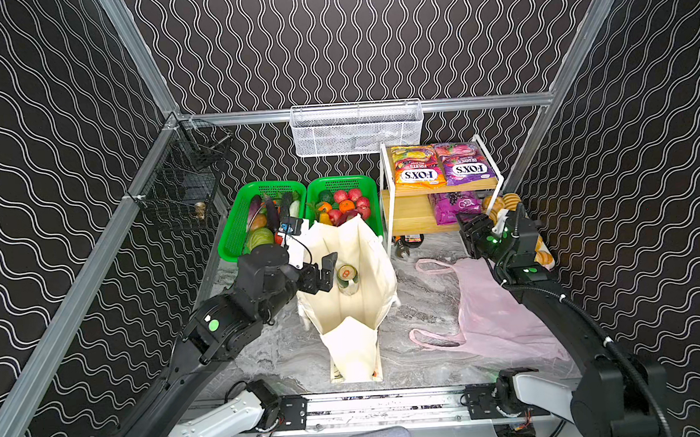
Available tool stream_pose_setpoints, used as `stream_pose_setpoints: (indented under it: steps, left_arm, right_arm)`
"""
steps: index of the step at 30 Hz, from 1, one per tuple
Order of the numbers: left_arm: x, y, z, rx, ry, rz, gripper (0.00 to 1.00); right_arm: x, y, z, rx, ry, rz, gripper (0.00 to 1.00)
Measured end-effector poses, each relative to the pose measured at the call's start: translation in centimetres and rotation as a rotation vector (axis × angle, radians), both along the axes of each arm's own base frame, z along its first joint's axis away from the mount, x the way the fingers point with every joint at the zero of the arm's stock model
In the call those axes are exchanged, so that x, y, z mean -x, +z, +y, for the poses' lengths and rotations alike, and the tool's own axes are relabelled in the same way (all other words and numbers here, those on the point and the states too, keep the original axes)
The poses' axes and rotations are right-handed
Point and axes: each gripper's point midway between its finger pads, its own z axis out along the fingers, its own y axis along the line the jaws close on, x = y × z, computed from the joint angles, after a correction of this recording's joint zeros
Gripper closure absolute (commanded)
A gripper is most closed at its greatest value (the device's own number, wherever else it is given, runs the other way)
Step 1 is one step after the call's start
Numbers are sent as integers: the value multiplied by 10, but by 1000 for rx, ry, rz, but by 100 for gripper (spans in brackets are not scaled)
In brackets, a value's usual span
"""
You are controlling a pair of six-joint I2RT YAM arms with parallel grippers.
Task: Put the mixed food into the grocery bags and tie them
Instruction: 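Open and lift the left gripper out of the tote while the right reaches shelfward, then grasp the purple candy bag on the lower shelf with the right gripper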
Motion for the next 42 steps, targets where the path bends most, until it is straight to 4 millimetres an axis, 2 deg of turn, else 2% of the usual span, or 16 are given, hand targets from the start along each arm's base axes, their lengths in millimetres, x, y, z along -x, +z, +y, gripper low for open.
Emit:
stream_pose_setpoints:
  steps: [4, 10, 16, 21, 23, 30, 33, 34, 36, 38, 40, 42]
  left_arm:
    - [4, 0, 8, -28, 10, -9, 1]
    - [4, -1, 12, -46, 21, -4, 1]
    - [4, 2, 13, -54, 25, -9, 1]
    - [5, 1, 15, -68, 27, -7, 1]
    - [5, -1, 16, -73, 28, -3, 2]
    - [2, -7, 13, -86, 28, 12, 1]
    - [0, -10, 10, -95, 26, 22, 1]
    - [-1, -11, 9, -96, 24, 25, 1]
    - [-2, -11, 8, -95, 23, 25, 1]
    - [-2, -12, 6, -96, 19, 29, 1]
    - [-3, -11, 5, -94, 13, 31, 1]
    - [-3, -8, 5, -89, 14, 27, 1]
  right_arm:
    - [-10, -20, -7, -81, -63, 39, 36]
    - [-31, -28, -11, -152, -104, 39, 46]
    - [-43, -36, -13, -192, -121, 30, 69]
    - [-40, -41, -11, -200, -106, 26, 95]
    - [-36, -38, -9, -198, -90, 14, 99]
    - [-11, -34, 2, -164, -4, 9, 98]
    - [3, -35, 6, -168, 20, 14, 92]
    - [6, -35, 6, -165, 24, 15, 88]
    - [9, -35, 5, -149, 24, 15, 71]
    - [8, -33, 0, -134, 13, 13, 63]
    - [5, -27, -5, -119, -2, -5, 43]
    - [3, -25, -6, -113, -5, -10, 37]
